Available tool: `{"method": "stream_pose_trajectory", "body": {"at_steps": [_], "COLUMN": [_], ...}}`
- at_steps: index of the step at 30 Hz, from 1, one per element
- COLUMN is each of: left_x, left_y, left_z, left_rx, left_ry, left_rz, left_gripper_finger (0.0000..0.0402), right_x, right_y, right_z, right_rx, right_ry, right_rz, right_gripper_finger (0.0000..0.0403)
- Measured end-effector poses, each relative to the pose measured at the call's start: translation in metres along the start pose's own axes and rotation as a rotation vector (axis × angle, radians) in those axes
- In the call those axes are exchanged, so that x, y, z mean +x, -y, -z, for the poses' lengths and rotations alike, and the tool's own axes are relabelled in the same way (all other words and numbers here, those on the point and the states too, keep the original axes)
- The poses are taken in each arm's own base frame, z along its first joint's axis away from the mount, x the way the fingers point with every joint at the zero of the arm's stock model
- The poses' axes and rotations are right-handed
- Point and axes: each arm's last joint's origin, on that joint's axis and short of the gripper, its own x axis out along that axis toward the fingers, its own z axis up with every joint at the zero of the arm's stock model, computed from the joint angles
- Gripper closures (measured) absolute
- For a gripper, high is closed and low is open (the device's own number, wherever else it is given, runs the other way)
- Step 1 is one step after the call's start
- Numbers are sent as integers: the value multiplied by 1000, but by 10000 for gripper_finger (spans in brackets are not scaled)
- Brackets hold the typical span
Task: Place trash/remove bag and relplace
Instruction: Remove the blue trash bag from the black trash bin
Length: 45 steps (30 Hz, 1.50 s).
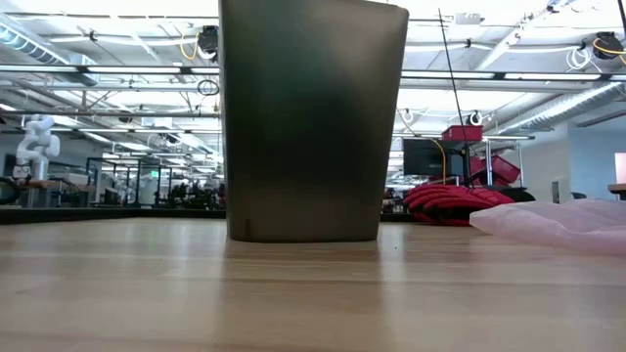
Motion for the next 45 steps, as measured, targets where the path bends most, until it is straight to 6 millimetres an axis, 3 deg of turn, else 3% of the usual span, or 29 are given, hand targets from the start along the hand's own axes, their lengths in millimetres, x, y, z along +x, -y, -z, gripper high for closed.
{"method": "stream_pose_trajectory", "body": {"at_steps": [8,19,27,32,38,45], "left_x": [0,0,0,1,1,0], "left_y": [-1,-1,-1,-1,-1,1], "left_z": [0,1,0,1,0,-4], "left_rx": [-1,7,8,7,16,62], "left_ry": [-2,-1,2,1,8,39], "left_rz": [2,2,0,-1,-2,-1], "left_gripper_finger": [289,289,289,290,290,291], "right_x": [25,106,152,173,176,154], "right_y": [7,15,26,29,27,14], "right_z": [-3,-19,-25,-16,-12,-24], "right_rx": [7,-21,45,76,44,14], "right_ry": [7,125,132,103,92,111], "right_rz": [56,13,-121,-125,-131,-206], "right_gripper_finger": [78,78,89,167,373,402]}}
